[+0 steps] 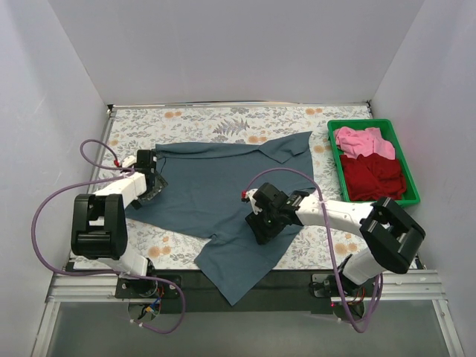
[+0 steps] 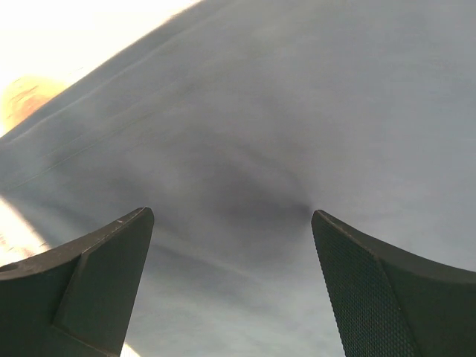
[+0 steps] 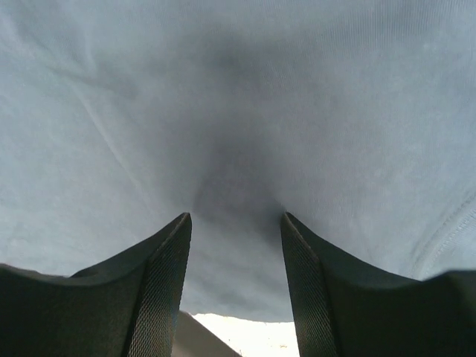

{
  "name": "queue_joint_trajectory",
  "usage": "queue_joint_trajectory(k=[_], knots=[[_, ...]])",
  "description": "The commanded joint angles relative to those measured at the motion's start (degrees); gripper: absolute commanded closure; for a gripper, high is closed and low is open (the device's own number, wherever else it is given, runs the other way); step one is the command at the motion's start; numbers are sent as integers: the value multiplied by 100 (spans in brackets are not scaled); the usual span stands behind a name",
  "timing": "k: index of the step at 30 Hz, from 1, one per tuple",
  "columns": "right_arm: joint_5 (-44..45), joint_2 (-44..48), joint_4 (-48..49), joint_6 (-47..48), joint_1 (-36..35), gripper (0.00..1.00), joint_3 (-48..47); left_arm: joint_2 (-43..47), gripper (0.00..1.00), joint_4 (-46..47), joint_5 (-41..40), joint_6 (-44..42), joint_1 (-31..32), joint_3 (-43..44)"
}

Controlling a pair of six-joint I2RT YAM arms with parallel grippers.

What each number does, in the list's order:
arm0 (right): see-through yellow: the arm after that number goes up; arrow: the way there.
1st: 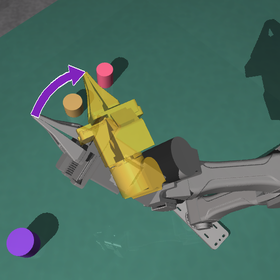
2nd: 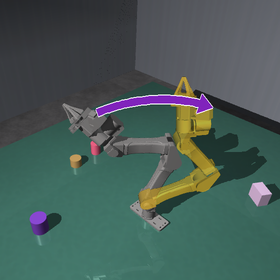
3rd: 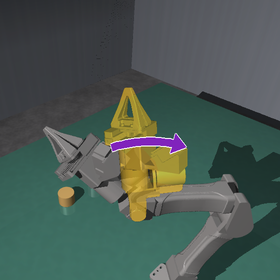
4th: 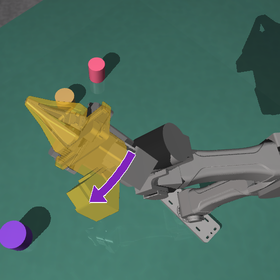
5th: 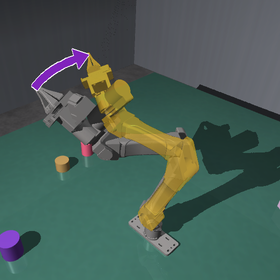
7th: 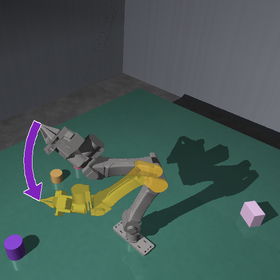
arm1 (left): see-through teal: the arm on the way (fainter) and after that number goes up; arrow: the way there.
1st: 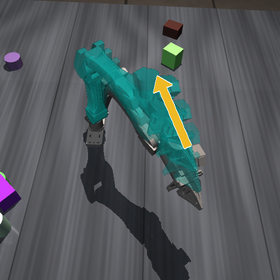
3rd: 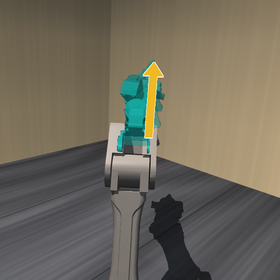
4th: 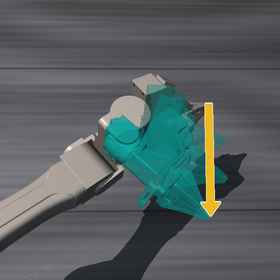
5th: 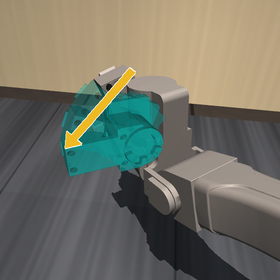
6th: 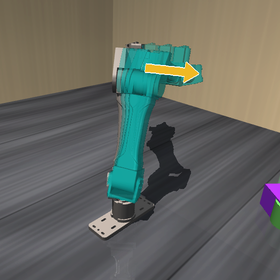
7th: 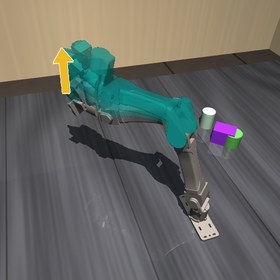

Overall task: Fold and stack the t-shirts
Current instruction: Flatten the tshirt out

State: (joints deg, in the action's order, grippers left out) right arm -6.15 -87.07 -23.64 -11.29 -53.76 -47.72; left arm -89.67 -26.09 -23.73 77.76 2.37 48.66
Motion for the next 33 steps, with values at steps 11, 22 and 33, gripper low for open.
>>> queue_joint_trajectory(k=[11, 22, 33], knots=[[-318, 761, -668, -383, -21, 50, 888, 1002, 21, -1135, -343, 969, -782, -928], [1001, 1280, -845, -111, 989, 50, -561, 2147, 18, -471, 472, 487, -923, -411], [-175, 868, 1150, -980, 3371, 60, -931, -49, 31, 675, 1590, 565, -747, 924]])
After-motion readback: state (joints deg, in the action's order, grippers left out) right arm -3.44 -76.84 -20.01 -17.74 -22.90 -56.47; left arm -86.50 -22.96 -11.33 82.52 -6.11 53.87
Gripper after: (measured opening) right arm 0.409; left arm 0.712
